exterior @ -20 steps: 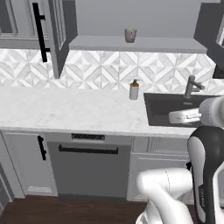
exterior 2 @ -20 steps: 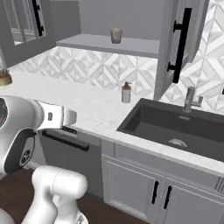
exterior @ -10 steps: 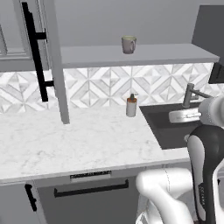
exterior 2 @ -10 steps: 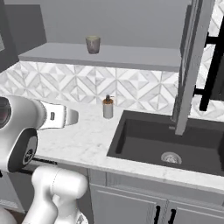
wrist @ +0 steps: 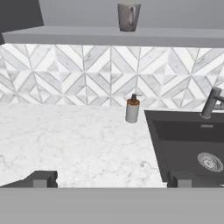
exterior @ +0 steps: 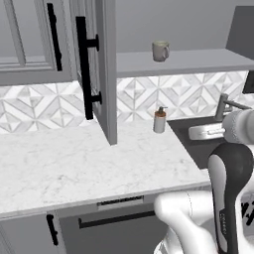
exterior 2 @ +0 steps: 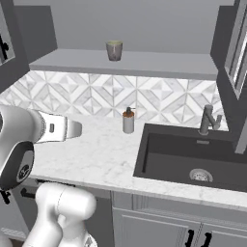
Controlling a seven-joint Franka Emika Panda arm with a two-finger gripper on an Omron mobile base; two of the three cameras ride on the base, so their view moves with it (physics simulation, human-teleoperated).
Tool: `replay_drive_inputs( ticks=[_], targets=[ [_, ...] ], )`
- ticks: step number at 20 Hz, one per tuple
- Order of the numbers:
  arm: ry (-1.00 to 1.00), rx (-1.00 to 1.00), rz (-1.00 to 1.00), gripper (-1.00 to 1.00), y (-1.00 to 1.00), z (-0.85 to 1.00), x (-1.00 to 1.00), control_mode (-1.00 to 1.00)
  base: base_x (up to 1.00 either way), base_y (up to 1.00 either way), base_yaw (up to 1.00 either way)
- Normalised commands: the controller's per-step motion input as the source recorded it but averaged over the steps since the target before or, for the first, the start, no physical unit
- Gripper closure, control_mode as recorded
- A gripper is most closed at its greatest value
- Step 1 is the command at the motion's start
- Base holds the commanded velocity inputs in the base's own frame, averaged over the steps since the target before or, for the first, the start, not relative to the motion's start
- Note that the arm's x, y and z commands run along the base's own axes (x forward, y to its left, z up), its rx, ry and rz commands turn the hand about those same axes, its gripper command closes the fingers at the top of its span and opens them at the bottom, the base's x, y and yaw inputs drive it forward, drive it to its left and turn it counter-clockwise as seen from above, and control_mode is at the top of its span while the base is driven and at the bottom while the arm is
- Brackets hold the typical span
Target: Gather all objects into one cabinet and sort the glasses and bowls to opposite sides.
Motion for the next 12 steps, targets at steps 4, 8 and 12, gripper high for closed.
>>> replay_drive_inputs(
  ticks=[4,8,12],
  targets=[
    [0.0,0.0,0.0,-1.0,0.0,0.0,0.0,1.0,0.45,-0.5,-0.07],
    [0.01,-0.01,-0.07,-1.0,-0.01,0.02,0.33,-1.0,0.16,-0.07,-0.04],
    [0.0,-0.01,-0.04,-1.0,0.0,0.02,0.01,-1.0,0.0,0.0,0.0]
  ],
)
